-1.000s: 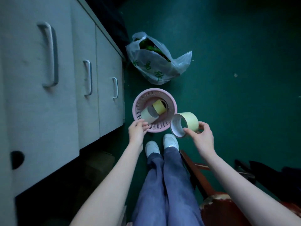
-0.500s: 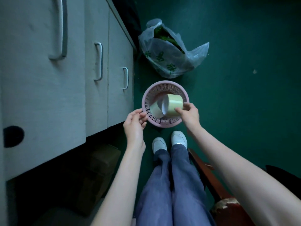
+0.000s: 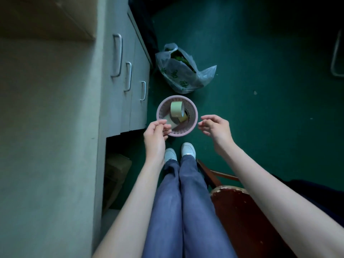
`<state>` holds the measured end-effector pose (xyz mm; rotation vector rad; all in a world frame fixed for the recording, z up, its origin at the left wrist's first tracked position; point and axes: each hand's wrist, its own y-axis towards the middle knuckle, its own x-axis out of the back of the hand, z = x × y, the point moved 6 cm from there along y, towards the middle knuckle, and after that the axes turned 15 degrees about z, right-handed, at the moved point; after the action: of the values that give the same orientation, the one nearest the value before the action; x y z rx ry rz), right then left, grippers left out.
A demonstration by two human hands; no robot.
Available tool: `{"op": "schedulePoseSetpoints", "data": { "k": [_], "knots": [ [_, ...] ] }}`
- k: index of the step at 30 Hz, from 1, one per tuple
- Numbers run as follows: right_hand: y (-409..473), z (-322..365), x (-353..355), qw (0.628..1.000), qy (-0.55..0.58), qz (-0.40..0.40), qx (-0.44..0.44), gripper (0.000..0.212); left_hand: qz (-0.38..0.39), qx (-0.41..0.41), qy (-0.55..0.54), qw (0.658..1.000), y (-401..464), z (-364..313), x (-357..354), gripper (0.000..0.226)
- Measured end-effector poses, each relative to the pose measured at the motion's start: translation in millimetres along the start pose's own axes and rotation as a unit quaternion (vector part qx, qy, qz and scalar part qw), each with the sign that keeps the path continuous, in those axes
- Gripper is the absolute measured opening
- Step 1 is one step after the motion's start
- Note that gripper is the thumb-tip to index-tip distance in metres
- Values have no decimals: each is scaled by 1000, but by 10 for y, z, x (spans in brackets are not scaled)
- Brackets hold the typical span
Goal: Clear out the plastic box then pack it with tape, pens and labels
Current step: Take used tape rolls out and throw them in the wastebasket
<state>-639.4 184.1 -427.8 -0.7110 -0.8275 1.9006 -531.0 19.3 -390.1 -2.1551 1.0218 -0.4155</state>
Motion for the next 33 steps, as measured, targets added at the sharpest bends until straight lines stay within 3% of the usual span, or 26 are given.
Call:
{"op": "schedulePoseSetpoints", "data": {
  "k": [12,16,22,33],
  "knots": [
    [-1707,961,-500,991,-37,82,95,19,87,-99,122,984,-1429,-1056,192,27],
    [-1997,1183,-698,983,-55,134,113,19,83,-115,139,980,-1750,-1201,397,24],
    [-2252,1500,-1181,955,-146,214,142,15,-8,-178,110,978,-2241,-1405,764,27],
    [-2834,1480,-2577,838,-306,417,174,20,-230,-224,55,945,-3279,-1260,1689,18]
  ]
}}
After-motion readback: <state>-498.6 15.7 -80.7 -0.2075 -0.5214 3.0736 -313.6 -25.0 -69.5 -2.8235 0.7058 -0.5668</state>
